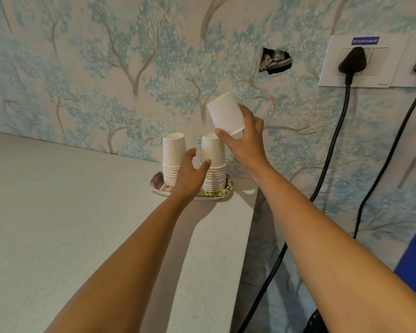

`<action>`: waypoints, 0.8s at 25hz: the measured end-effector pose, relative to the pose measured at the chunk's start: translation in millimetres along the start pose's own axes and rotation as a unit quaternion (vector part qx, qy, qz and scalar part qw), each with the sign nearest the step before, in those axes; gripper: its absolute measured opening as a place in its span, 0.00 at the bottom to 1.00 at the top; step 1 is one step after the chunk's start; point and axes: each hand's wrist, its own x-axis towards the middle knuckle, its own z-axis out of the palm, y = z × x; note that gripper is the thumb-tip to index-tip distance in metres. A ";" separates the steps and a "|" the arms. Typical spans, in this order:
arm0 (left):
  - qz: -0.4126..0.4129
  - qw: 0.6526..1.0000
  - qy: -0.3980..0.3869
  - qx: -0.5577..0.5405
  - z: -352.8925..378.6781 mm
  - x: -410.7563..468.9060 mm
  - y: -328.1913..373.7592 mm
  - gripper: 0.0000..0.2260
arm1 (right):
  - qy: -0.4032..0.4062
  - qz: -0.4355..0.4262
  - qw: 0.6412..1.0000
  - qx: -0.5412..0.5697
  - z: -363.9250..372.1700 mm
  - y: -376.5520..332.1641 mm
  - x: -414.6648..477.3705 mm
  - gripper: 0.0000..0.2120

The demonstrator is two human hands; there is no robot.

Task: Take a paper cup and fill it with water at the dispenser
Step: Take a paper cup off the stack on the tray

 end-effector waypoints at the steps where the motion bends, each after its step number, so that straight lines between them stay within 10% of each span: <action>1: 0.012 1.000 0.023 -0.003 0.6 -3.0 3.8 0.26 | -0.004 -0.005 1.000 -0.011 -4.8 -2.8 -3.1 0.36; 10: 0.324 0.931 0.040 0.162 -0.1 -59.5 55.1 0.43 | -0.010 -0.038 0.989 -0.141 -63.8 -41.0 -57.3 0.34; 20: 0.278 0.957 -0.079 -0.013 49.0 -148.1 85.8 0.30 | -0.041 0.040 0.953 -0.297 -127.5 -76.3 -143.3 0.38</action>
